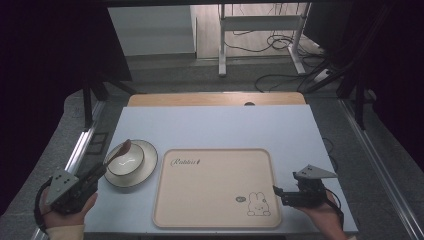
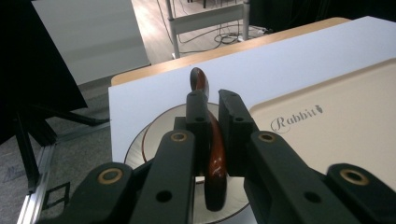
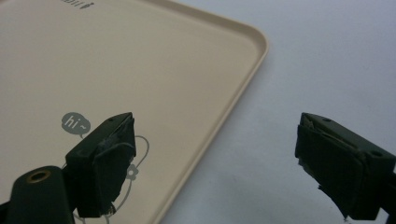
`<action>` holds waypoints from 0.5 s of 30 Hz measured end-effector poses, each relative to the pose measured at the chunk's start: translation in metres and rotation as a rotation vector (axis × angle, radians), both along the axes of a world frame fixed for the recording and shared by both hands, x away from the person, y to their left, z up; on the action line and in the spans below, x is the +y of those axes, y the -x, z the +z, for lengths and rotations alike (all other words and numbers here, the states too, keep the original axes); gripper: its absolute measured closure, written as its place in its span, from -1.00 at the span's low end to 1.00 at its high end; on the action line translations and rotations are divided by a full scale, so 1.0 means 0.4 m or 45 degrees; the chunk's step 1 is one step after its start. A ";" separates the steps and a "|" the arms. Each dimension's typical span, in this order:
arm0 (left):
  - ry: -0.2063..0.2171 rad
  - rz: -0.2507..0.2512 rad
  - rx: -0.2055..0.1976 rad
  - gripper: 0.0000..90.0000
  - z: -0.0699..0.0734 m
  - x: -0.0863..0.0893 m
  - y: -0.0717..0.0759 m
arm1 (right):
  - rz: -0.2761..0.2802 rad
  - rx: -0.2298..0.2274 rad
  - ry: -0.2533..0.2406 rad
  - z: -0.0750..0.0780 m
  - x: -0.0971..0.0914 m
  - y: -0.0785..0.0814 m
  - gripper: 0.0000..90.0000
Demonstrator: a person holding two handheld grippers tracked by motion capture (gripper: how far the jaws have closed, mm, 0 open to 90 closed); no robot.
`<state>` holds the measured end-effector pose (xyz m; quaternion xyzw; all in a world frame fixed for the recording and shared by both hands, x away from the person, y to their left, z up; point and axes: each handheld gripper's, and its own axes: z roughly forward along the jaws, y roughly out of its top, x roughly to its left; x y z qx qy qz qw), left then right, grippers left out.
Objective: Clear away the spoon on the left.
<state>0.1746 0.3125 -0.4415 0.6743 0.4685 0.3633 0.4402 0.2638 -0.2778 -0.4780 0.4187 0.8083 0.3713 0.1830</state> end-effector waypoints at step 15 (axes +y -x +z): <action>0.006 -0.023 -0.030 0.88 0.033 -0.018 -0.005 | -0.002 0.001 -0.003 0.000 0.000 0.000 -0.72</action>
